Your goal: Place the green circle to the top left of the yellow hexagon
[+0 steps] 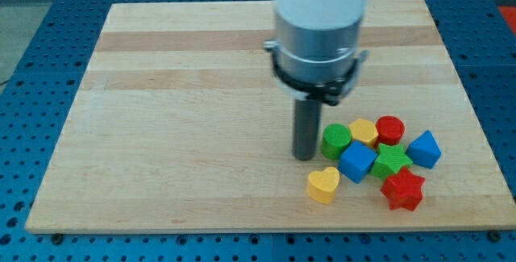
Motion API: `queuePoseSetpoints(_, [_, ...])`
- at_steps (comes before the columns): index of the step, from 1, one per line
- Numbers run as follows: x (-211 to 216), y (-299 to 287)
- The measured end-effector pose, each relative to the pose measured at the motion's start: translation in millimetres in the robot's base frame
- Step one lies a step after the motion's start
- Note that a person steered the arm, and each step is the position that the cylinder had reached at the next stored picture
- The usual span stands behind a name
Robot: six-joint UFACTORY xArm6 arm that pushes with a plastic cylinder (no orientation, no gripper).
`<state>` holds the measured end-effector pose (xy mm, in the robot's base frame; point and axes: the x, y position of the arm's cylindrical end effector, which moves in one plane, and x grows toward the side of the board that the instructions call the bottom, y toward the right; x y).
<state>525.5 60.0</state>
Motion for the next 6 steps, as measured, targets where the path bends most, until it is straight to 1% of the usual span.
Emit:
queuePoseSetpoints(1, [0, 4])
queuePoseSetpoints(2, [12, 22])
queuePoseSetpoints(3, [8, 53])
queuePoseSetpoints(4, [-27, 56])
queuePoseSetpoints(5, [-75, 56])
queuePoseSetpoints(6, [-132, 25])
